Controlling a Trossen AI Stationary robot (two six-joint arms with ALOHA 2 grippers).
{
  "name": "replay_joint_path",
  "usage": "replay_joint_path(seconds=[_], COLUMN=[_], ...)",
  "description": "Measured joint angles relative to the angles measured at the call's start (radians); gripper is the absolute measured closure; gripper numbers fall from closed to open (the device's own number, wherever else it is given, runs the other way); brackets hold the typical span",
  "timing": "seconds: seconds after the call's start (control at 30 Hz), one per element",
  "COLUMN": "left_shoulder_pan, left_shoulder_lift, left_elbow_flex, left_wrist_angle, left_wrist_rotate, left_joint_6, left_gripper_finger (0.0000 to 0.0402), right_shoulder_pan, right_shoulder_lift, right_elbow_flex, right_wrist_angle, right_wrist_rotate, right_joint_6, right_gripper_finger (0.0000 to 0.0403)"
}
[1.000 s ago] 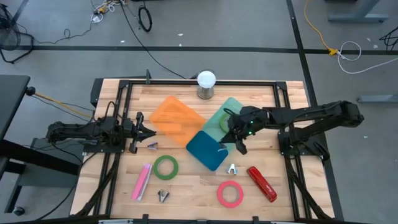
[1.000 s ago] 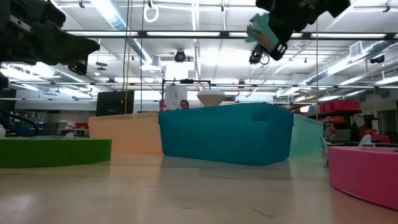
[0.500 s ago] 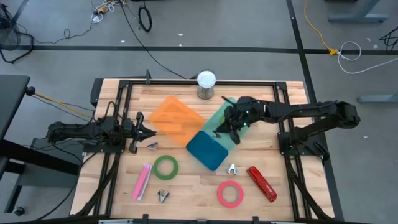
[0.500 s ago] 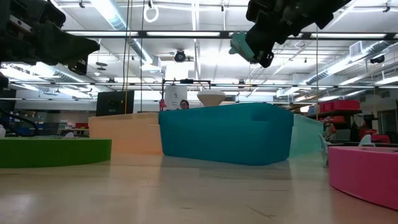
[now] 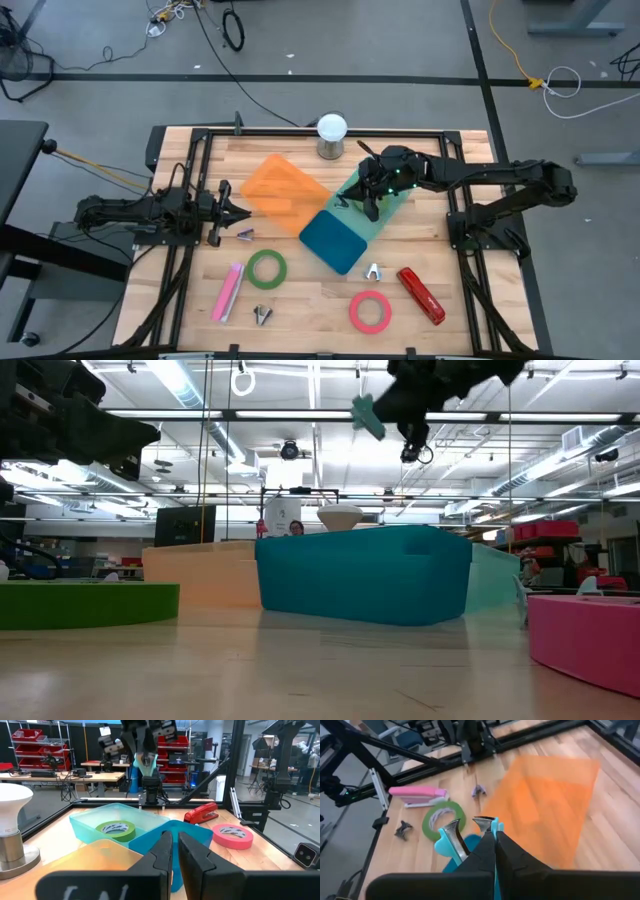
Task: Pick and place Stapler, Stapler remover, tape
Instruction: Put the light blue staple remover into the blue bin
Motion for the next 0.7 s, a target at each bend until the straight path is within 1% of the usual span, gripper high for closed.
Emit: replay_joint_path(seconds=[0.17,0.27,0.43,0.53,0.7], left_shoulder_pan=[0.0,0.0,0.0,0.0,0.0], left_shoulder_lift=[0.0,0.0,0.0,0.0,0.0], left_elbow_flex=[0.0,0.0,0.0,0.0,0.0], left_wrist_angle=[0.0,0.0,0.0,0.0,0.0], left_wrist_rotate=[0.0,0.0,0.0,0.0,0.0], left_joint_6=[0.0,0.0,0.0,0.0,0.0], left_gripper_finger=[0.0369,0.0369,0.0369,0.0369,0.0369], right_shoulder_pan=[0.004,0.018,0.059,0.079,0.103], right_shoulder_lift=[0.059,0.095,0.156,0.209,0.304], right_elbow_flex=[0.109,0.142,0.149,0.149,0.149], right_wrist_angle=[-0.068,-0.108,-0.117,-0.136,-0.127], right_wrist_rotate=[0.003,0.024,0.012,-0.025,-0.037], right_joint_6=[-0.026,-0.029,-0.015,-0.012,-0.003], right_gripper_finger=[0.0403,0.0403,0.0403,0.0403,0.0403])
